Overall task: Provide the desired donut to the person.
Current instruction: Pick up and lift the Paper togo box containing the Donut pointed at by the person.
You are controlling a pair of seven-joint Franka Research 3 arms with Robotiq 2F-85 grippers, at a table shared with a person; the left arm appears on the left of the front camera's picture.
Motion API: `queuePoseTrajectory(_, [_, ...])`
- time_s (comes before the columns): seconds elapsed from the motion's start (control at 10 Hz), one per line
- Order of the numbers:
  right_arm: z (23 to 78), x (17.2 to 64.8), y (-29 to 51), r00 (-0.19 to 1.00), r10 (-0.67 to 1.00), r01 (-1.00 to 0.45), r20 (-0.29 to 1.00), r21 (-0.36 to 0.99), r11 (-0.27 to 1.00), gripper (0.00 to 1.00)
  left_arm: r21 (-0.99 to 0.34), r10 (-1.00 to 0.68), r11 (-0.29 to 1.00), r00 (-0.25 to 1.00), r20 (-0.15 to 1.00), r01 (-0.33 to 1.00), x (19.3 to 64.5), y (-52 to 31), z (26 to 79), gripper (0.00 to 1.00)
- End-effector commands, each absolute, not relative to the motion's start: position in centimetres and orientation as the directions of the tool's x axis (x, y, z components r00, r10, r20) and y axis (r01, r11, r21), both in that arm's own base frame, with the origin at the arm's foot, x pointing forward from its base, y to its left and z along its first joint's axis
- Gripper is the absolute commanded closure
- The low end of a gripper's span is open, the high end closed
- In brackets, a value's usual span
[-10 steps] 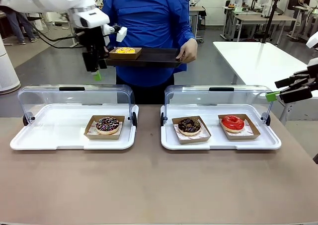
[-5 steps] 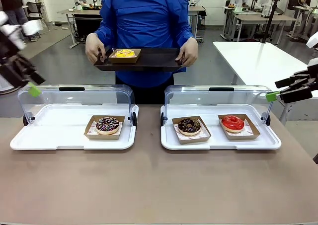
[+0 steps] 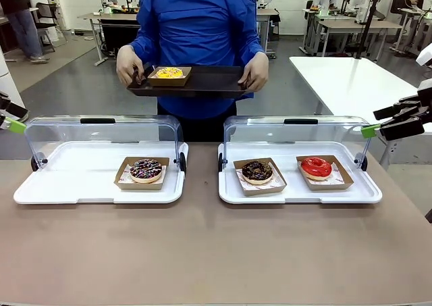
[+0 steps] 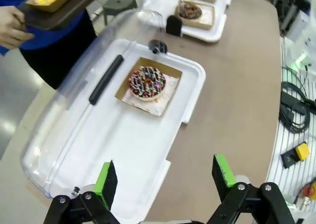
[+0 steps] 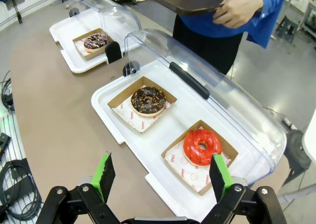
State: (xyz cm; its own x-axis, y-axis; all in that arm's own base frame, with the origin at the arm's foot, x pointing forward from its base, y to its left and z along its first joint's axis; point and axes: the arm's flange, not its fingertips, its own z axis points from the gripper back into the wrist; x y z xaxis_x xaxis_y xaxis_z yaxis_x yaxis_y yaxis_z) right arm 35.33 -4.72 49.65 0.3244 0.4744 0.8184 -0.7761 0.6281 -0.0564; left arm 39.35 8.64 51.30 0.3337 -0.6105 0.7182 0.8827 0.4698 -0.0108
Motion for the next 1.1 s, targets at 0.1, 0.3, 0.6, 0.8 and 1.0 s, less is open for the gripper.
queuePoseTrajectory(0.1, [49.4, 35.5, -4.7, 0.31, 0.475, -0.784, 0.824, -0.062, 0.618, 0.0, 0.05, -0.536, 0.471, 0.24, 0.809, 0.881, 39.9, 9.9, 49.3, 0.0])
queuePoseTrajectory(0.3, [49.4, 35.5, -4.7, 0.31, 0.475, -0.784, 0.824, -0.062, 0.618, 0.0, 0.064, -0.509, 0.47, 0.211, 0.834, 0.881, 40.4, 10.0, 49.3, 0.0])
queuePoseTrajectory(0.6, [49.4, 35.5, -4.7, 0.31, 0.475, -0.784, 0.824, -0.062, 0.618, 0.0, 0.038, -0.494, 0.49, 0.241, 0.835, 0.871, 41.0, 9.9, 49.3, 0.0])
queuePoseTrajectory(0.8, [49.4, 35.5, -4.7, 0.31, 0.475, -0.784, 0.824, -0.062, 0.618, 0.0, 0.034, -0.49, 0.493, 0.245, 0.836, 0.869, 41.1, 9.7, 49.3, 0.0])
queuePoseTrajectory(1.0, [49.4, 35.5, -4.7, 0.31, 0.475, -0.784, 0.824, -0.062, 0.618, 0.0, 0.026, -0.504, 0.494, 0.262, 0.823, 0.869, 40.8, 9.6, 49.2, 0.0])
